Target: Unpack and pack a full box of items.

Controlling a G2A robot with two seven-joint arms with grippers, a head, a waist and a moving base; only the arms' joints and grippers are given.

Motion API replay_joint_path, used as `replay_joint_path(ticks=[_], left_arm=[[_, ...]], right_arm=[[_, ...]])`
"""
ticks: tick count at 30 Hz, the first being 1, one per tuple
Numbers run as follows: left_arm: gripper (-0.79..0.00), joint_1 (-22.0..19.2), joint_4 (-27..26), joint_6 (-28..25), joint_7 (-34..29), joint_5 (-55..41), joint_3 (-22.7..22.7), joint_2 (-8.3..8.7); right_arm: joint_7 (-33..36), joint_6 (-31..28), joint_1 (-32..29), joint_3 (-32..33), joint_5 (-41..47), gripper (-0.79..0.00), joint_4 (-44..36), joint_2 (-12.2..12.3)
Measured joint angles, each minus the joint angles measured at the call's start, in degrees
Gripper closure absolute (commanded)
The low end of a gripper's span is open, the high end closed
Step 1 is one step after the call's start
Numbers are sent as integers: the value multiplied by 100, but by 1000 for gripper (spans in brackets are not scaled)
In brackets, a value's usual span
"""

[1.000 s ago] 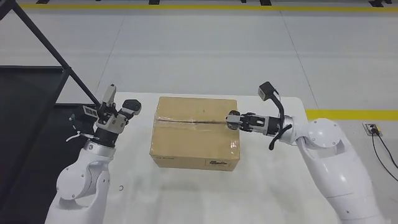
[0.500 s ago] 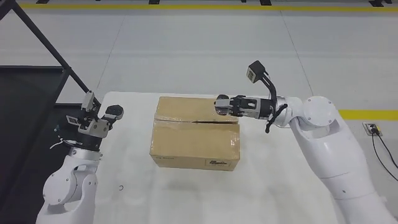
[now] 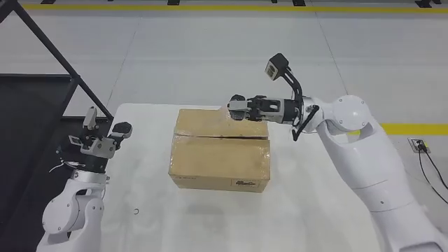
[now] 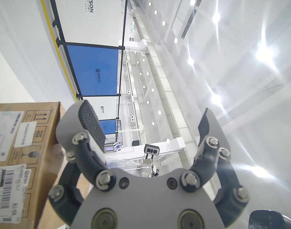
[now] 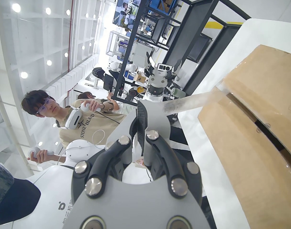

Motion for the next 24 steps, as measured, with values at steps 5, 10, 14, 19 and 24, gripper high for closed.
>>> replay_joint_path(ticks=[5,10,14,19,24], left_arm=[[-785,12,50,6,-43,-58,-9,9],[-785,10,89,13,-87,-68,7,19],[-785,-3,108,20,-109,-77,23,26],[-785,-10,98,28,-148,-91,51,34],[-785,-19,90,46,-167,-63,94,42]], right_arm=[[132,-177,134,-99,248,0,158,-67],[295,-467,213,-113,503,0,302,-114],[195,-441,260,-136,400,0,391,-127],[-10,-223,282,-120,187,0,482,-119],[106,-214,184,51,217,0,521,-67]])
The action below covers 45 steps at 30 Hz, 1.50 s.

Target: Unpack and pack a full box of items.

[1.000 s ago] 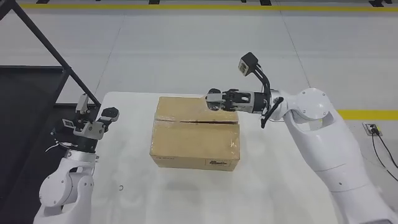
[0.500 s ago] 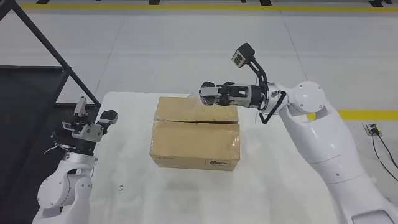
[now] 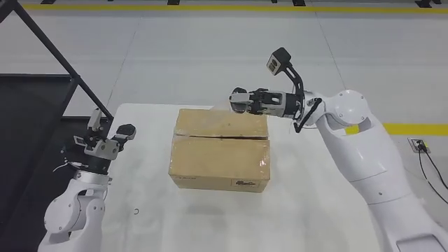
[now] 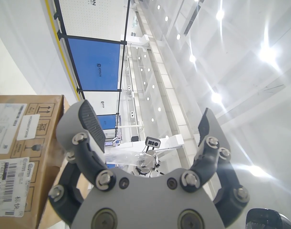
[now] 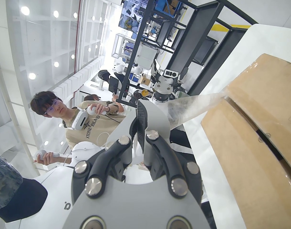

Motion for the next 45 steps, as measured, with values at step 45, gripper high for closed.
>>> replay_joint_path(ticks=[45], left_arm=[[-785,-1185,234,1341,-1017,1596,1370,148]], right_arm=[[-535,2040,-1197,859,-2004,0,-921,614]])
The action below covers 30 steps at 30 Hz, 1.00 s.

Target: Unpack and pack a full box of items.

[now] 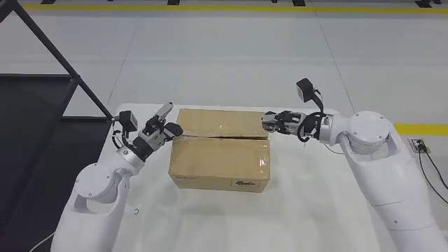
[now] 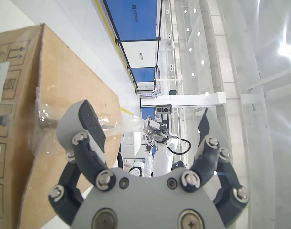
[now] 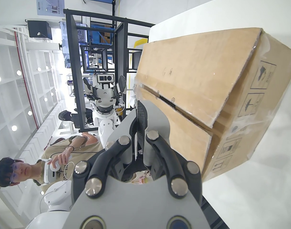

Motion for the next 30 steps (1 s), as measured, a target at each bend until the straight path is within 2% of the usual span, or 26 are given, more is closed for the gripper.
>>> replay_joint_path(ticks=[16,30], left_arm=[[-785,-513,704,76,72,161,496,-37],[-785,-595,831,33,112,129,599,-38]], right_arm=[[-19,356,4,-111,-231,0,66,52],[-5,529,-136,-94,-335,0,47,125]])
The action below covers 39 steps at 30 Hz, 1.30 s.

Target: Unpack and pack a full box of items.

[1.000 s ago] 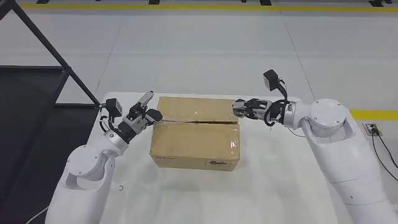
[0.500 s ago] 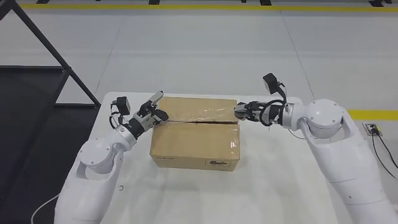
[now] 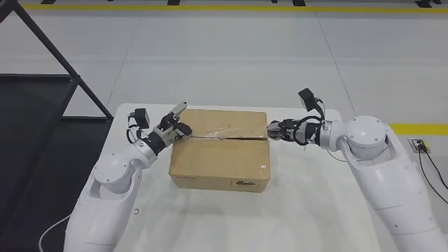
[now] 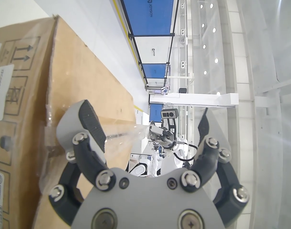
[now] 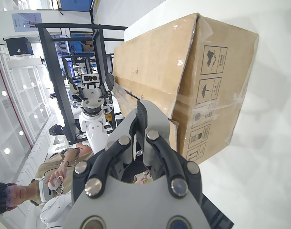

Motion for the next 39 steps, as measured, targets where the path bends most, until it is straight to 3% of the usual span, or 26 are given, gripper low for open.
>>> replay_joint_path(ticks=[6,14,18,28,29,31,33,34,35,36,37,38,39], left_arm=[[-785,3,20,1,4,0,26,4],[-785,12,56,-12,6,5,70,7],[-785,17,66,-15,14,17,86,10],[-785,55,55,-27,22,7,87,20],[-785,59,51,-28,23,6,87,21],[-785,73,36,-41,26,6,85,24],[-785,99,5,-67,36,-21,73,26],[-785,112,-12,-79,42,-32,65,27],[-785,125,-27,-88,49,-38,58,29],[-785,139,-43,-98,59,-44,52,30],[-785,147,-52,-104,70,-51,47,31],[-785,153,-62,-107,82,-60,41,31],[-785,161,-76,-110,97,-72,33,32]], right_arm=[[23,47,33,-75,-60,-46,77,8],[48,56,34,-121,-76,-256,158,24],[18,53,13,-105,-68,-256,148,39],[-126,109,-103,53,-77,-382,40,104],[-169,124,-126,79,-82,-413,10,111],[-275,110,-200,195,-37,-545,-95,137],[-466,19,-323,378,48,-588,-264,168],[-558,-45,-396,460,120,-542,-372,178],[-645,-122,-477,537,207,-391,-495,185],[-762,-226,-584,615,291,-360,-672,193],[-841,-304,-657,648,339,-277,-813,194],[-902,-387,-719,664,398,0,-950,193],[-941,-501,-780,667,494,0,-1101,187]])
